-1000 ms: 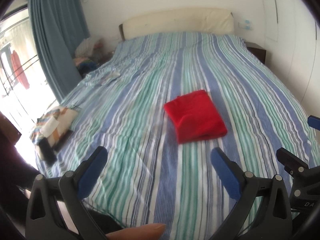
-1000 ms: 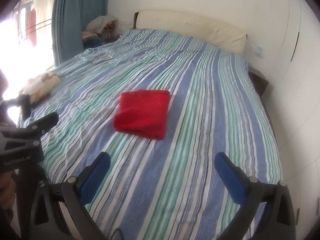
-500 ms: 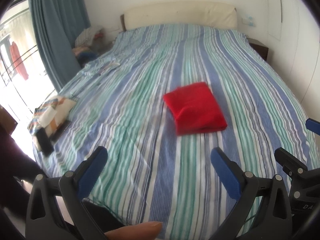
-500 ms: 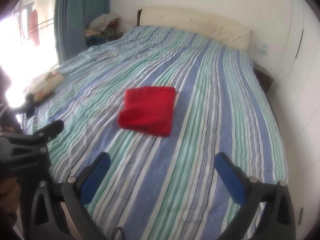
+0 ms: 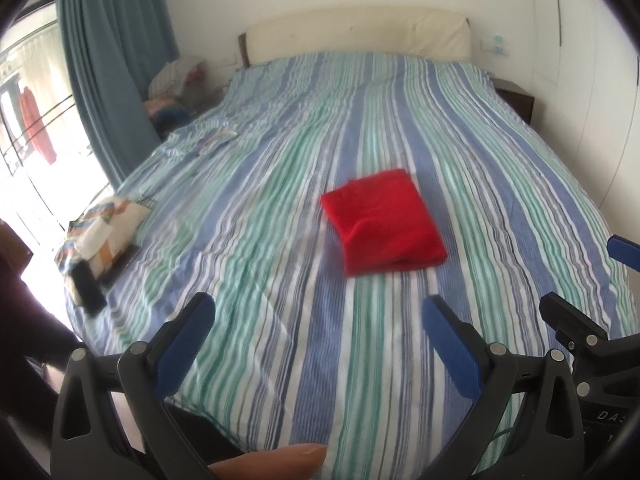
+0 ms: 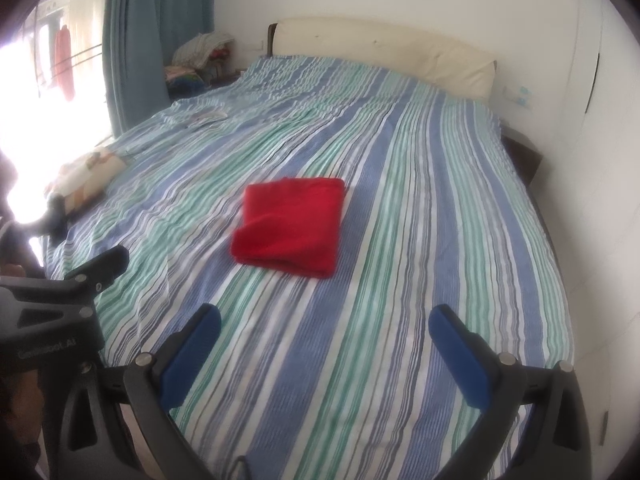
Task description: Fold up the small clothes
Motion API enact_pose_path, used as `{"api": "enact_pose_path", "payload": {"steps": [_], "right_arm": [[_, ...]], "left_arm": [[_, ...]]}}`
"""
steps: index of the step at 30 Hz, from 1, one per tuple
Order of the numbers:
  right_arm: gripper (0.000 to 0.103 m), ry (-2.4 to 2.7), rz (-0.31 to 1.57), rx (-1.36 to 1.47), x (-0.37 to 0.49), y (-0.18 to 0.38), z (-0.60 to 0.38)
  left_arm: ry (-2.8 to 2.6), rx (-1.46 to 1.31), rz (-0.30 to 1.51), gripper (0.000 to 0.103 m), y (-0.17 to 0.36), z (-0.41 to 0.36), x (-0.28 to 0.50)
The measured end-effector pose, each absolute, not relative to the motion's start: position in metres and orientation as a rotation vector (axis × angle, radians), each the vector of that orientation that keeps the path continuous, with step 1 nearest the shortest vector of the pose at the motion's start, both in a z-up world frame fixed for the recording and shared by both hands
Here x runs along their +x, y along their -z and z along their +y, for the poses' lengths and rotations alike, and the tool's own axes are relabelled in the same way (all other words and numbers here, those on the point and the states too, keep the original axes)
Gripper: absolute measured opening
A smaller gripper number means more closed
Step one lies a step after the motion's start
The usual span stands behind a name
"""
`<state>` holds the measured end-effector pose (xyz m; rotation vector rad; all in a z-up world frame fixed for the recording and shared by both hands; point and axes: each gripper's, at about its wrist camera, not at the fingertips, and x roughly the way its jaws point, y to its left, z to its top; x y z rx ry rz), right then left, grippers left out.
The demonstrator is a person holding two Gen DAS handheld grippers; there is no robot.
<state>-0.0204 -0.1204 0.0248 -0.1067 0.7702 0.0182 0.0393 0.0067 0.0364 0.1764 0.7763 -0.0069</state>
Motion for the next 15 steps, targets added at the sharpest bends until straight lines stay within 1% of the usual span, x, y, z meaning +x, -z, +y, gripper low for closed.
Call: {"api": "enact_pose_path", "payload": {"steps": [15], "right_arm": [[0.102, -0.036, 0.754, -0.123, -0.017, -0.029, -0.108]], "left_arm": [[0.015, 0.115, 0.807, 0.103, -0.035, 0.016, 0.044]]}}
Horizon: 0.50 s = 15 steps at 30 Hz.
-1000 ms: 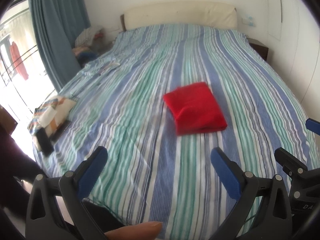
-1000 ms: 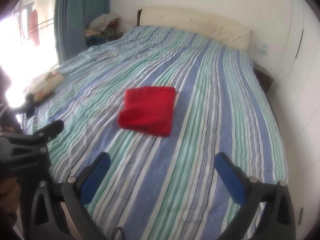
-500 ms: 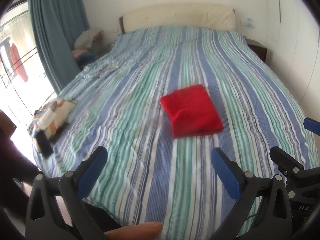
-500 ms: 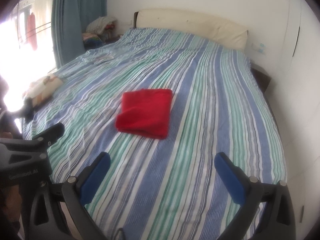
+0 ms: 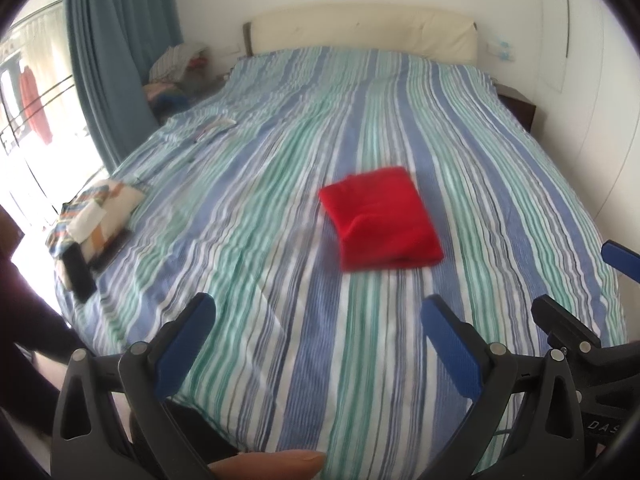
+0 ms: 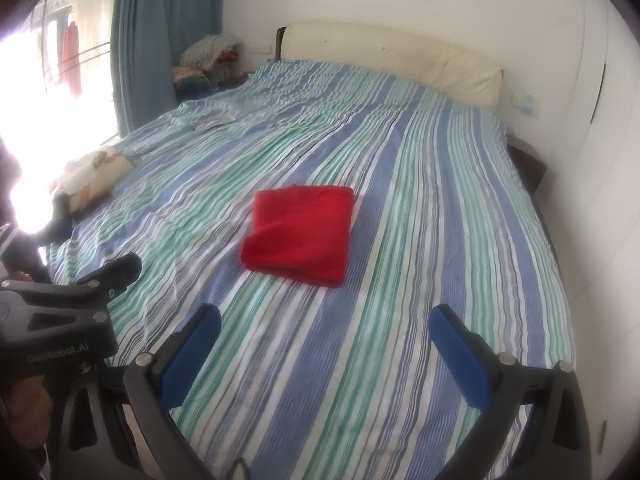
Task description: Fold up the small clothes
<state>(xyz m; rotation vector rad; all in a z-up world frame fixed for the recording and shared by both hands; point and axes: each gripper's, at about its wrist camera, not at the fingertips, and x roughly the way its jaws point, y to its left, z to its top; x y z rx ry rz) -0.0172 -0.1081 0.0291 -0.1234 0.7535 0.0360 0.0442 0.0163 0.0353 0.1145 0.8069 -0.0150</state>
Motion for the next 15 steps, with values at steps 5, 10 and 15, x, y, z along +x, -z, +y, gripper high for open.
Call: {"api": "enact_pose_path", "payload": {"steps": [5, 10, 15], "right_arm": [[0.102, -0.030, 0.753, -0.138, -0.0174, -0.0299, -0.1070], [0.102, -0.028, 0.752, -0.142, -0.0179, -0.0295, -0.1051], [0.102, -0.029, 0.755, -0.145, -0.0167, -0.0279, -0.1056]], "left_arm": [[0.012, 0.108, 0.812, 0.103, -0.0347, 0.0175, 0.0440], [0.014, 0.111, 0.813, 0.103, -0.0346, 0.0176, 0.0434], [0.020, 0.123, 0.815, 0.103, -0.0337, 0.0149, 0.0426]]}}
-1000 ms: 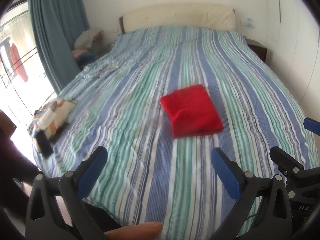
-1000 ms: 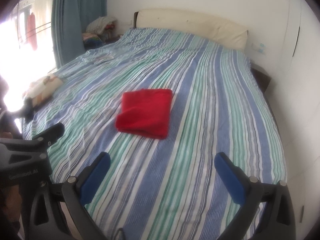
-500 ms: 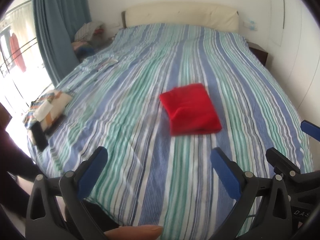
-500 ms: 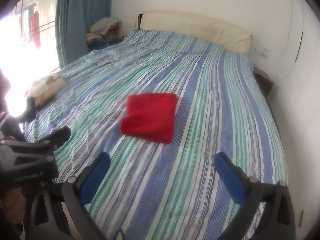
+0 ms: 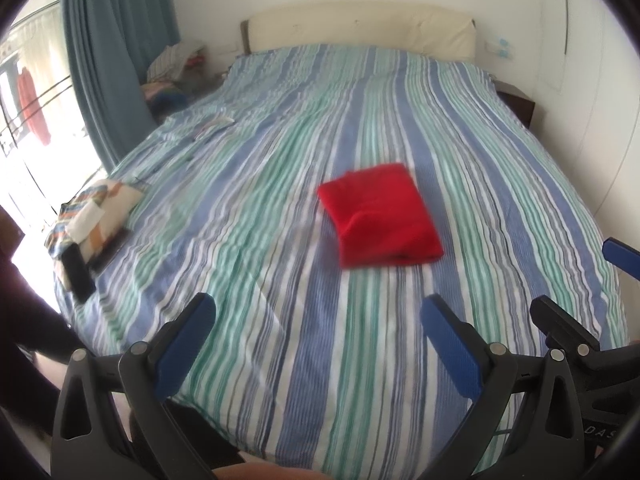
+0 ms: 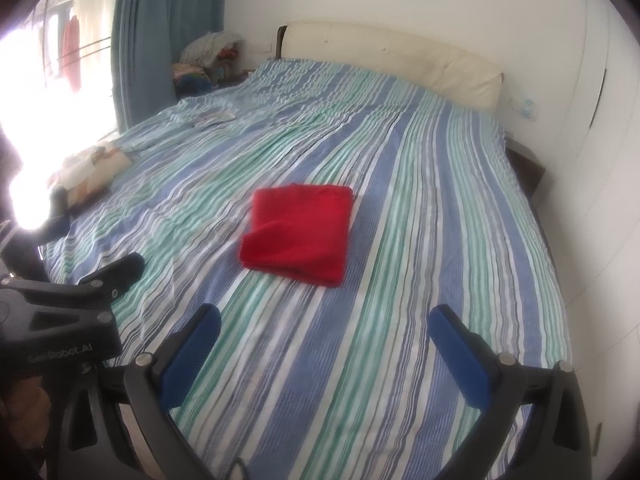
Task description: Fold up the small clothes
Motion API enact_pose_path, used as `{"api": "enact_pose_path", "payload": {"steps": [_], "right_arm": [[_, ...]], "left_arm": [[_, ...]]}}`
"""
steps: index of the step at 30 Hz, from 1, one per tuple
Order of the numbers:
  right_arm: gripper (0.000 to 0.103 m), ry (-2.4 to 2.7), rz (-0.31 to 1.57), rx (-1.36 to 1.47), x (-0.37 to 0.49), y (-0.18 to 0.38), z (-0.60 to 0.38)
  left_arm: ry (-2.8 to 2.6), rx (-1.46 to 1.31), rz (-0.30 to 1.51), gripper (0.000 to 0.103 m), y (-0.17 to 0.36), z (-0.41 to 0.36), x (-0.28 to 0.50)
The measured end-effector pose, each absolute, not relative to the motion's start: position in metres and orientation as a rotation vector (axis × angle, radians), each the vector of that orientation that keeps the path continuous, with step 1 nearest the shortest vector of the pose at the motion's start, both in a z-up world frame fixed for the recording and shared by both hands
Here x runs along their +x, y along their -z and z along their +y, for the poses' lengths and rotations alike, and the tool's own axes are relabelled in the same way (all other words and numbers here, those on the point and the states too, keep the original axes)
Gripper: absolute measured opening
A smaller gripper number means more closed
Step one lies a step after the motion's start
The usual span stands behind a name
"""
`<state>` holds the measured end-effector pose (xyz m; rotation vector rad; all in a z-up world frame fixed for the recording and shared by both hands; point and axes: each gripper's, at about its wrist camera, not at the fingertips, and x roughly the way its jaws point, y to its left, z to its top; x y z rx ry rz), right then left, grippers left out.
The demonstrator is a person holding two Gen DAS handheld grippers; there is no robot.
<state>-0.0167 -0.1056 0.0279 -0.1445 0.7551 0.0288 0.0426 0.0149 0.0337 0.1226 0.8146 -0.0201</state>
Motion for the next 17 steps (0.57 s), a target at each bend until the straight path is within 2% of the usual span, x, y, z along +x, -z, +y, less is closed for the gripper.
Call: {"api": "enact_pose_path", "payload": {"steps": [17], "right_arm": [[0.102, -0.010, 0.773, -0.125, -0.0138, -0.0207, -0.1150]], "left_arm": [[0.034, 0.159, 0.787, 0.103, -0.0345, 0.0052, 0.0401]]}}
